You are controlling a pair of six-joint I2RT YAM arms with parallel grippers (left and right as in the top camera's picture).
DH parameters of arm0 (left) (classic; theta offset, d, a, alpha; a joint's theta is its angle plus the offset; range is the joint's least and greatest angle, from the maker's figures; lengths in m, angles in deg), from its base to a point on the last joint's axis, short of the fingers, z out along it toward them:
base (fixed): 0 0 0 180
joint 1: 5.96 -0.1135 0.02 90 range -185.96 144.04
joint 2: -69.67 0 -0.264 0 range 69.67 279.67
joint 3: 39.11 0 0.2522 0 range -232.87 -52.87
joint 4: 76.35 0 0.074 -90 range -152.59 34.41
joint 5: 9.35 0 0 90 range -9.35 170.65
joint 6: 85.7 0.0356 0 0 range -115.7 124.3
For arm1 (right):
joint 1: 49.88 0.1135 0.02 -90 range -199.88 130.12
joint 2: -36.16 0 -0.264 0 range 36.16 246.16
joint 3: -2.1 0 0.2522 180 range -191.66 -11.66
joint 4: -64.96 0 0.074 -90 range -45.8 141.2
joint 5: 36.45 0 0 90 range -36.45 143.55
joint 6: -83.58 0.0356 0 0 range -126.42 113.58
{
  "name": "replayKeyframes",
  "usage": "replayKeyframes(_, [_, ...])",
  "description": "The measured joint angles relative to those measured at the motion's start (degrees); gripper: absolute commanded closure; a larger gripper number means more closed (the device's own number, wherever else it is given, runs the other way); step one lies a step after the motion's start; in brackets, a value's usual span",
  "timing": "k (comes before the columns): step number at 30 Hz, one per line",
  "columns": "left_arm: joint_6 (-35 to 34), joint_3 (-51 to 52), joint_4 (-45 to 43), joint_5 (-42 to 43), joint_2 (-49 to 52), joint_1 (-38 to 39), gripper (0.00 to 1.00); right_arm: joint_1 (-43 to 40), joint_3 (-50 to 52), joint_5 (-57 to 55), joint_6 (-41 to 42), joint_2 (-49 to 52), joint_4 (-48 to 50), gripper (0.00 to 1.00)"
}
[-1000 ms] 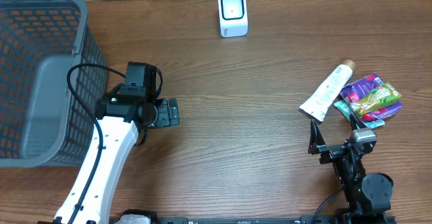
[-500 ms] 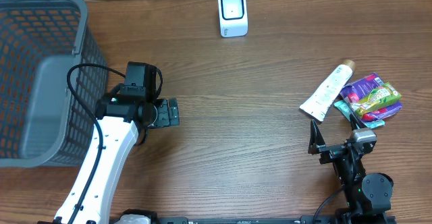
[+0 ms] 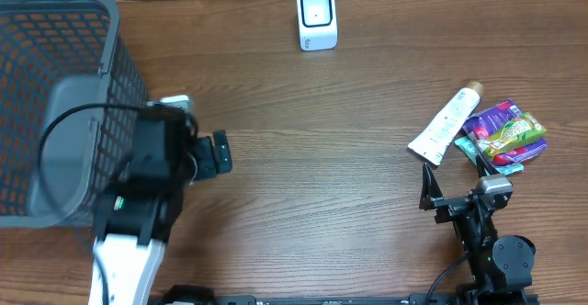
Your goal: Scan the item barcode
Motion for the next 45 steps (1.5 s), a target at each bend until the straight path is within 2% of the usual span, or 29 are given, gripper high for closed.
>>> replayKeyframes(4, [3.8,7.0,-14.9,1.1,-9.9,-0.8,0.0,0.0,0.0,0.0,0.0,0.0,0.0,0.0])
replayKeyframes(7, [7.1,19.4,-30.1,3.7,-20.2,-2.5,0.01,0.0,0.0,0.0,0.0,0.0,0.0,0.0])
replayKeyframes(15, [11.5,42.9,-54.2,6.1,-39.6,-2.7,0.0,0.0,0.0,0.0,0.0,0.0,0.0,0.0])
replayKeyframes(23, [20.8,54.9,-55.8,6.7,-54.2,-3.4,0.01,0.0,0.0,0.1,0.0,0.0,0.0,0.0])
replayKeyframes(27, [26.4,58.7,-55.1,9.2,-57.2,-4.5,0.01,0.0,0.0,0.1,0.0,0.0,0.0,0.0])
replayKeyframes(29, [27.8,59.1,-51.8,10.1,-57.7,-5.0,0.0,0.0,0.0,0.1,0.0,0.0,0.0,0.0])
replayKeyframes(31, [28.6,59.8,-48.2,10.8,-57.8,-5.6,0.0,0.0,0.0,0.1,0.0,0.0,0.0,0.0])
replayKeyframes(45, [29.4,59.8,-48.2,10.8,-57.8,-6.0,0.0,0.0,0.0,0.1,0.0,0.0,0.0,0.0])
